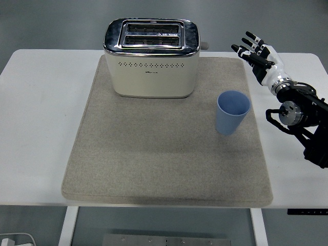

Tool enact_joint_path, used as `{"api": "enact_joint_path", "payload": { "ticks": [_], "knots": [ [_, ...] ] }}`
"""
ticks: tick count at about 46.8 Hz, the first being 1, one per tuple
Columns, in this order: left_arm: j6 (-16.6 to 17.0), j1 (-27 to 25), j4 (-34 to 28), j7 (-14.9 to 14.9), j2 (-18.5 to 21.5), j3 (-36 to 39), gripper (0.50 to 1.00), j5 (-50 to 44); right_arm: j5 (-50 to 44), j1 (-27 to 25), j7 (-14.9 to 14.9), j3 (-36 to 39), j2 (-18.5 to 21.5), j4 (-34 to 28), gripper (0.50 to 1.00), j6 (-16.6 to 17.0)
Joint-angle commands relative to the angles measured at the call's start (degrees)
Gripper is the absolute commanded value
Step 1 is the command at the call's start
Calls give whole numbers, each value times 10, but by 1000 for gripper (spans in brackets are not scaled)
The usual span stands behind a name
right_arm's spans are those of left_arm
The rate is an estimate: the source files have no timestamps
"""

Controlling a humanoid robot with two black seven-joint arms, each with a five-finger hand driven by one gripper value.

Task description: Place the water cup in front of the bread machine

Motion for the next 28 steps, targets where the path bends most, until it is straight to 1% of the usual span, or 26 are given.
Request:
{"api": "enact_joint_path", "payload": {
  "ticks": [1,15,20,28],
  "knots": [
    [0,0,0,0,0,0,1000,0,0,0,0,0,0,0,915,0],
    [0,0,-1,0,0,0,1000,0,-6,-2,4,-3,0,0,915,2],
    [0,0,0,0,0,0,1000,0,-7,-5,5,-3,-8,3,915,5],
    [0,0,0,0,0,0,1000,-1,-7,-12,7,-4,-32,11,915,41]
  ]
}}
